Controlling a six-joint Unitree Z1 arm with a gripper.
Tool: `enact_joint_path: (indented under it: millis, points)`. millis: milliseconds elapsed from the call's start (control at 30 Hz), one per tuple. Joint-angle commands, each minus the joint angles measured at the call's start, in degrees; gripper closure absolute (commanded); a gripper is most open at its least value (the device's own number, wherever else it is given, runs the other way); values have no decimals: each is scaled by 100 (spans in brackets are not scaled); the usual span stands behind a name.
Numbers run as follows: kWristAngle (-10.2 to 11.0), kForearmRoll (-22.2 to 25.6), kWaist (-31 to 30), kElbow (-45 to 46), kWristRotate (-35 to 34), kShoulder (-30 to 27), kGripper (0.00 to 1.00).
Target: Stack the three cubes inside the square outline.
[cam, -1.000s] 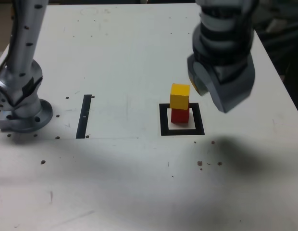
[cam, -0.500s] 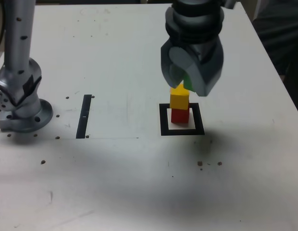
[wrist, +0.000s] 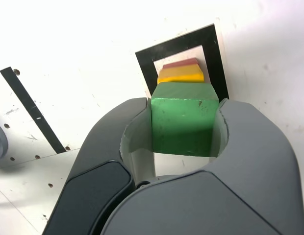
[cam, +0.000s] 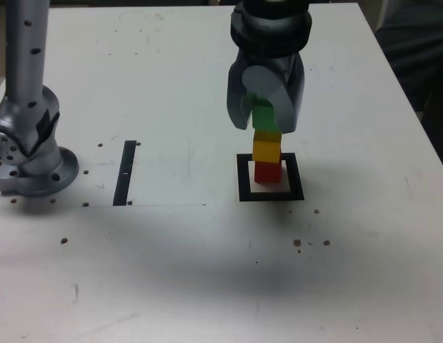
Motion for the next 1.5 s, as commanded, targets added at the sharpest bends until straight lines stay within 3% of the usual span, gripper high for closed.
enact_joint_path:
  millis: [0, 500, 567, 733, 800, 1100, 1467]
  points:
    - [-2, -27, 36, 27, -27, 12, 62]
    - [-159, -459, 66, 400, -65, 52, 60]
    - [-169, -508, 66, 448, -63, 47, 49]
    - [-167, -616, 68, 566, -58, 20, 7]
    - [-161, -635, 69, 595, -60, 3, 1]
    - [7, -632, 67, 728, -155, -335, 1]
    - [242, -626, 68, 1506, -570, -1205, 1]
